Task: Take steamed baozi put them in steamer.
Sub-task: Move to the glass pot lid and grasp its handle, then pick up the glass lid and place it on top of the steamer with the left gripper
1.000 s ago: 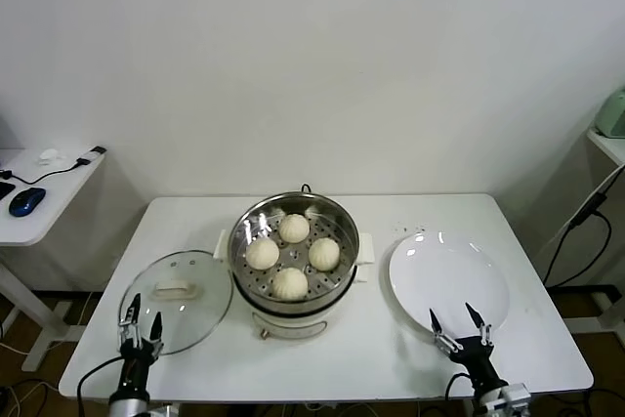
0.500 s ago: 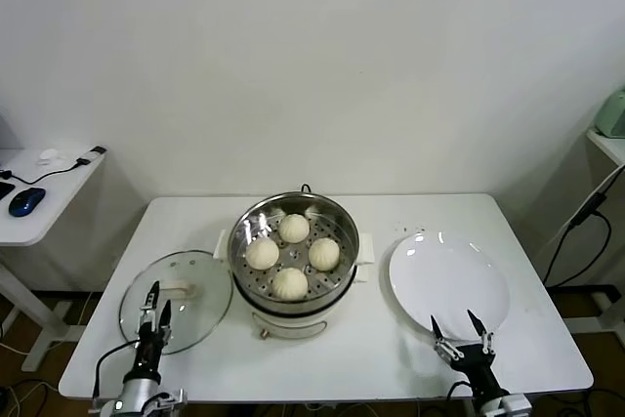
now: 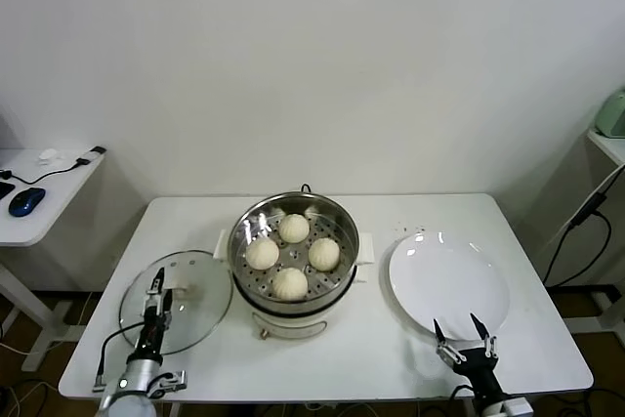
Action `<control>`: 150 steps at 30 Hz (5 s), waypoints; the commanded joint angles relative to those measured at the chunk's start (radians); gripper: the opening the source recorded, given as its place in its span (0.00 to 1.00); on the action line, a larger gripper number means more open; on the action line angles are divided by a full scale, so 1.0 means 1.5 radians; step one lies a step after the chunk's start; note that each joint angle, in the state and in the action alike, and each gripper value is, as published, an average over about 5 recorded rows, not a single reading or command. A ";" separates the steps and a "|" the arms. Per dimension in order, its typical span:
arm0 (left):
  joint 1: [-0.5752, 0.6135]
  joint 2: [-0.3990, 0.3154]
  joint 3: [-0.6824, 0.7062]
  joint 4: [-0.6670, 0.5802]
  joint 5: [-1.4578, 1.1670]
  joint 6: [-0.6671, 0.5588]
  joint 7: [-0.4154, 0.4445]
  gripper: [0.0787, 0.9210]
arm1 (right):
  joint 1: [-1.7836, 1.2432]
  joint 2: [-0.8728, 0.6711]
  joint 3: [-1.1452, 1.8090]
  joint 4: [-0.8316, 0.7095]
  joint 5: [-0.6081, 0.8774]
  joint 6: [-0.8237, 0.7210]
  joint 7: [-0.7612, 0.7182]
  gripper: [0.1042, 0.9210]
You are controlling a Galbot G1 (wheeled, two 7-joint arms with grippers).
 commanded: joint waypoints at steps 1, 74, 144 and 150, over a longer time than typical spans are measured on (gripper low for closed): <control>-0.014 -0.001 0.000 0.006 0.011 0.003 0.001 0.88 | 0.000 0.005 0.000 0.002 -0.013 -0.001 -0.002 0.88; -0.021 0.128 0.259 -0.548 -0.156 0.405 0.423 0.06 | -0.003 0.021 -0.006 0.090 -0.085 -0.066 0.044 0.88; -0.126 -0.110 0.477 -0.304 0.158 0.469 0.445 0.18 | -0.001 0.027 -0.002 0.028 -0.088 0.022 0.056 0.88; -0.124 -0.113 0.476 -0.310 0.157 0.468 0.441 0.38 | -0.001 0.024 0.001 0.030 -0.091 0.011 0.050 0.88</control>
